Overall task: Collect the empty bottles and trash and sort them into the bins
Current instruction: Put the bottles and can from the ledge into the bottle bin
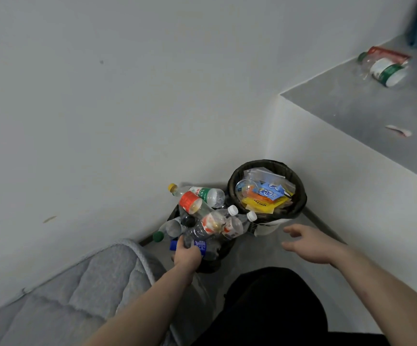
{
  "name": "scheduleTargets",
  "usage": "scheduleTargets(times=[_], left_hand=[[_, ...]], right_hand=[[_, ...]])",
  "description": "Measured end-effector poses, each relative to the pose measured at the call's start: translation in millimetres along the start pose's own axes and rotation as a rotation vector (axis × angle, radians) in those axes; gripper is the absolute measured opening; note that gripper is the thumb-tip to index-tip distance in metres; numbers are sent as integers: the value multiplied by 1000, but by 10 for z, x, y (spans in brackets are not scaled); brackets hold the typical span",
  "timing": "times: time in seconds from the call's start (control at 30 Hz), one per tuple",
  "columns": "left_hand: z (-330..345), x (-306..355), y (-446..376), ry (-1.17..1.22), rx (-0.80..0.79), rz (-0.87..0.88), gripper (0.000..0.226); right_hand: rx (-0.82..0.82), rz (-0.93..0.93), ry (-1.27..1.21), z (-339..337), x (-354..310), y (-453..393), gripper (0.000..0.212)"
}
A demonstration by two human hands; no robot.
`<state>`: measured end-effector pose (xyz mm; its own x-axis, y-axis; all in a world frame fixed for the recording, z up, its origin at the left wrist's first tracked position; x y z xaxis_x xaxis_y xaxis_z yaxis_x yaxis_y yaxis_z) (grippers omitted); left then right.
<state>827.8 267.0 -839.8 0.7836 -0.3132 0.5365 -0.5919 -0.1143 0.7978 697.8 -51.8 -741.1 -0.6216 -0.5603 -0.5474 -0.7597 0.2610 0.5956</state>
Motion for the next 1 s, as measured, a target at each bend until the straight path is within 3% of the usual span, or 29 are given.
scheduleTargets(times=[0.3, 0.6, 1.0], left_hand=[[95, -185, -190, -12, 34, -27, 67], [161, -188, -193, 148, 11, 18, 74], [126, -253, -216, 219, 49, -27, 62]], right_hand=[[-23, -22, 62, 71, -116, -106, 61], [-38, -4, 65, 88, -87, -111, 60], [-60, -18, 71, 120, -115, -134, 57]])
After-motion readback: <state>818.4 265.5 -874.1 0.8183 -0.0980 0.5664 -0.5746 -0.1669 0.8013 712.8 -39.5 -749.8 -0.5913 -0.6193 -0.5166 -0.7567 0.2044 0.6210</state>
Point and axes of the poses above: each hand's wrist, its own y-axis away from the middle knuckle, its own z-axis out of the palm, x = y × z, the point moved 10 cm from there along -y, towards the middle knuckle, and after that the axes turned 7 degrees about -z, right-handed, at the moved point
